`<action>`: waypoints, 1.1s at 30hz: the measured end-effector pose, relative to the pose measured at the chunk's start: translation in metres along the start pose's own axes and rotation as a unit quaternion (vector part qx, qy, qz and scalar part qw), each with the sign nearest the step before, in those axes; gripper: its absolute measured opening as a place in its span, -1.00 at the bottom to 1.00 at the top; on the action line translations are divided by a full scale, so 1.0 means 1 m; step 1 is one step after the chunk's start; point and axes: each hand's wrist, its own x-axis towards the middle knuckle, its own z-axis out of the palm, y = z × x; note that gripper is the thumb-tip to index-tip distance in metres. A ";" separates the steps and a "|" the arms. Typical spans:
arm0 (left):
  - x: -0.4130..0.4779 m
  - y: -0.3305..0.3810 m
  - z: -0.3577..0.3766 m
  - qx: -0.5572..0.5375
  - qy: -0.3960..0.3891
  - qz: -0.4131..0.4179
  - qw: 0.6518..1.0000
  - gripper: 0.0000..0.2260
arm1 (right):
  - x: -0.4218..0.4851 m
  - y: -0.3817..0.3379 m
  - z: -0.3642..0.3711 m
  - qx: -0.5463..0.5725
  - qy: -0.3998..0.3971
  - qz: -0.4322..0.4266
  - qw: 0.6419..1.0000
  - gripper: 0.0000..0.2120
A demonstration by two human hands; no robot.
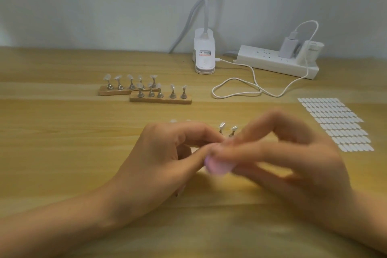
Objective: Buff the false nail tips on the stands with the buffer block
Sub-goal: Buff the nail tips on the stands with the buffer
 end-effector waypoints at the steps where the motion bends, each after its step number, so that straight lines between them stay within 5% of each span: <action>1: 0.000 0.000 0.000 0.001 0.006 0.000 1.000 -0.89 | -0.001 -0.001 0.001 -0.002 -0.010 -0.012 1.000 -0.82; 10: 0.003 -0.003 0.000 -0.040 0.023 -0.029 0.999 -0.90 | -0.002 -0.002 -0.004 0.029 -0.043 -0.030 0.998 -0.83; 19: 0.003 -0.002 -0.001 -0.038 0.004 -0.007 0.999 -0.91 | 0.002 0.015 -0.007 0.091 0.032 0.078 0.992 -0.78; 33: 0.001 -0.005 -0.001 0.019 0.004 0.023 1.000 -0.88 | 0.002 0.003 -0.002 0.037 0.013 0.036 0.999 -0.80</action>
